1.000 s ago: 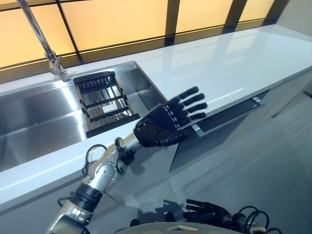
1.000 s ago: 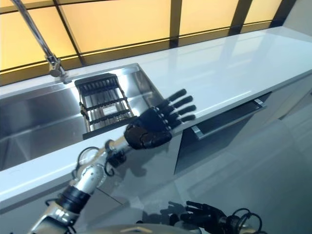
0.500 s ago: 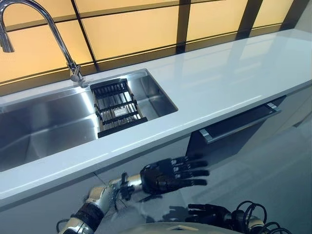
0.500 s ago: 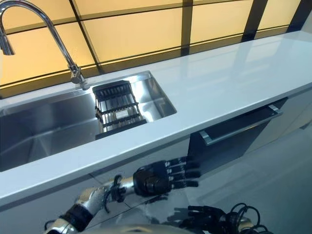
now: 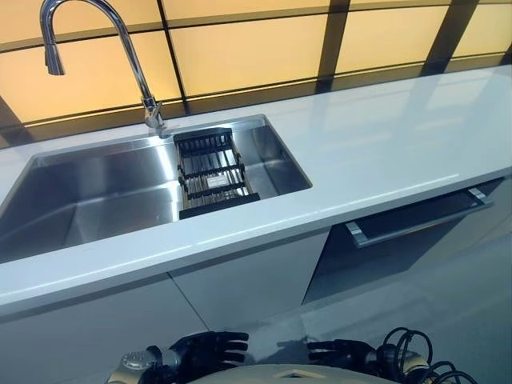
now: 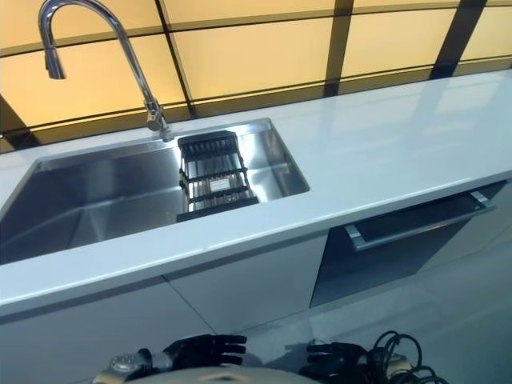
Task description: Pick up plates and place into dishwasher.
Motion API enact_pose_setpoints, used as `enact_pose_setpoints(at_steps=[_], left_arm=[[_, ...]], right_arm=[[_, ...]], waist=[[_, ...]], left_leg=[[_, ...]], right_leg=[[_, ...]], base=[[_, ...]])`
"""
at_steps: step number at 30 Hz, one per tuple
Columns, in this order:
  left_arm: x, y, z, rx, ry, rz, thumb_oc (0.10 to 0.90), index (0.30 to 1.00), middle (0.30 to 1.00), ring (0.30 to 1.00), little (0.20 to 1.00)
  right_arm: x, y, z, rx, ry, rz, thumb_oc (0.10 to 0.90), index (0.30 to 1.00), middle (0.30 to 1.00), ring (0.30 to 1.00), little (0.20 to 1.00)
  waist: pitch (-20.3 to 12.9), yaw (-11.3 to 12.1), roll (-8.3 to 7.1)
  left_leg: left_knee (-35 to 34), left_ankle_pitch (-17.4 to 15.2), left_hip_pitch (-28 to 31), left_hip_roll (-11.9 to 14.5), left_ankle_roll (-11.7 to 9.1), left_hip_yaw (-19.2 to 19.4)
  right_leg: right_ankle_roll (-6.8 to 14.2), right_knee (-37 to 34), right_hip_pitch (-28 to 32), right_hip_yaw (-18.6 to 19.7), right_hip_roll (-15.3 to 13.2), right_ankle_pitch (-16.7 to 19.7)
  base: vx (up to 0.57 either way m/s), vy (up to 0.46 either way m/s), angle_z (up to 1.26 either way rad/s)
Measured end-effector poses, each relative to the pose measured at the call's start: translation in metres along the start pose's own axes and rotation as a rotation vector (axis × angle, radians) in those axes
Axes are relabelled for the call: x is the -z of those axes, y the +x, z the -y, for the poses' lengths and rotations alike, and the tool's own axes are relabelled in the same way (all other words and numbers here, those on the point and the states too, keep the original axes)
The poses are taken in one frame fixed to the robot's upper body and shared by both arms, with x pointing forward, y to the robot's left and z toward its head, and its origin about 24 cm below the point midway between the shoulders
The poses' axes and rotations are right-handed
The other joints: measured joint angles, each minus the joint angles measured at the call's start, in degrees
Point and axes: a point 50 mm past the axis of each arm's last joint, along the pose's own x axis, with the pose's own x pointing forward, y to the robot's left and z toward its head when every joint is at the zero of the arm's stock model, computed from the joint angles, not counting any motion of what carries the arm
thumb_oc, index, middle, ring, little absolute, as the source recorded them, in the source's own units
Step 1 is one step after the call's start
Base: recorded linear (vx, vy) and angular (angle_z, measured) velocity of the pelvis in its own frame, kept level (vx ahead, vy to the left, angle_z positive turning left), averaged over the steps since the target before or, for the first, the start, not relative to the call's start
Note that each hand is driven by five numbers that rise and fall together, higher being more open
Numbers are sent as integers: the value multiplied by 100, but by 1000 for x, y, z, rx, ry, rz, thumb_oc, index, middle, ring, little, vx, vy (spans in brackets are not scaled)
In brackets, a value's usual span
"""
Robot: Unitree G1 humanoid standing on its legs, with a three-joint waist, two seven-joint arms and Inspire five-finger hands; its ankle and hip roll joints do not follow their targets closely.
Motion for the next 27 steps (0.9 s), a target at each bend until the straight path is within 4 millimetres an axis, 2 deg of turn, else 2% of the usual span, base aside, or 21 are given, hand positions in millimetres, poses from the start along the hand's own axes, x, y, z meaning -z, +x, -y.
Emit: enact_pose_setpoints(at_steps=[4, 6, 12, 15, 20, 27], left_arm=[[23, 3, -3, -264, -102, -52, 800, 900, 900, 900, 900], [29, 2, -4, -336, -105, -82, 800, 900, 900, 900, 900], [45, 0, -6, -558, -189, -151, 800, 900, 900, 900, 900], [54, -2, -6, -679, -222, -254, 800, 900, 900, 900, 900], [59, -5, -6, -750, -261, -338, 800, 900, 900, 900, 900], [69, -9, -4, -740, -307, -419, 800, 900, 900, 900, 900]], right_arm=[[6, 11, -14, 22, 21, -12, 800, 900, 900, 900, 900], [7, 14, -18, 47, 32, -5, 800, 900, 900, 900, 900], [21, 23, -31, 149, 156, 25, 800, 900, 900, 900, 900], [24, 21, -29, 210, 189, 68, 800, 900, 900, 900, 900], [27, 22, -30, 249, 156, 65, 800, 900, 900, 900, 900], [19, 19, -25, 256, 71, 65, 800, 900, 900, 900, 900]], waist=[[-221, 6, -133], [-269, 30, -169], [-272, 24, -134], [-266, -18, -90], [-243, -16, -54], [-193, 15, -38]], left_leg=[[1, 0, -83, 12, 0, -124], [1, 2, -116, 16, -2, -148], [2, 20, -166, -3, -28, -256], [1, 17, -170, -6, -26, -248], [1, 15, -196, 10, -27, -226], [2, 14, -203, -2, -28, -228]], right_leg=[[-58, 0, -26, -156, 8, -55], [-67, 0, -47, -180, 12, -64], [-54, 1, -46, -296, -6, -79], [-50, 1, -46, -291, -8, -83], [-38, 1, -66, -295, 4, -111], [-20, 0, -60, -326, -10, -136]], base=[[2, 22, 17], [1, 18, 12], [10, 31, 11], [22, 46, -1], [8, 18, 1], [16, 13, 2]])
